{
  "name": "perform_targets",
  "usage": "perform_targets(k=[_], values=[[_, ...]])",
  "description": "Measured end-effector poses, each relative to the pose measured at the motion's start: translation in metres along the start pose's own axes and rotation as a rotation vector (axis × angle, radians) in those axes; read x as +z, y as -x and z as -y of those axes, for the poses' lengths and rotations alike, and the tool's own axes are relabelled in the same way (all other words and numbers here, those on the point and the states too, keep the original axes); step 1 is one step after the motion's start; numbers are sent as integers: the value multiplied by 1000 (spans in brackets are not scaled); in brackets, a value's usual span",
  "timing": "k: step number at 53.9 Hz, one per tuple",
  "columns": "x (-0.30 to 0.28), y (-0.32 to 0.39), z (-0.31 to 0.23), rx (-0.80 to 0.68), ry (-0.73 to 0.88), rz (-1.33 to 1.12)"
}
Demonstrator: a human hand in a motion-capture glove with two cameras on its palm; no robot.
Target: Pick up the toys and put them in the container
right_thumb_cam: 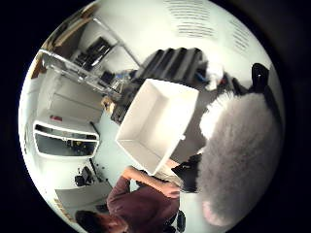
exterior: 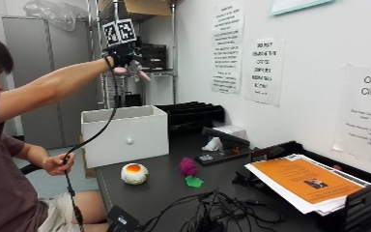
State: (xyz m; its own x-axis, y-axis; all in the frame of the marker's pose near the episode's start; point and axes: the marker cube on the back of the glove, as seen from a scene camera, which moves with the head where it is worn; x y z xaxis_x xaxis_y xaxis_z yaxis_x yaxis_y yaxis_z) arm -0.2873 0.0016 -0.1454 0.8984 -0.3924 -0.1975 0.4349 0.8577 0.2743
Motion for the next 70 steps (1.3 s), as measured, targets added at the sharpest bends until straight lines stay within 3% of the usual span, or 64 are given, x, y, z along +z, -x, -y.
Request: perform_targets(k=[20, 27, 36, 40, 50, 70], values=[[33, 160, 63, -238, -51, 49], [57, 164, 48, -394, 78, 37], [91, 167, 48, -185, 323, -121], [98, 162, 44, -197, 388, -164], [86, 136, 40, -262, 364, -147], [34, 65, 50, -42, 266, -136]])
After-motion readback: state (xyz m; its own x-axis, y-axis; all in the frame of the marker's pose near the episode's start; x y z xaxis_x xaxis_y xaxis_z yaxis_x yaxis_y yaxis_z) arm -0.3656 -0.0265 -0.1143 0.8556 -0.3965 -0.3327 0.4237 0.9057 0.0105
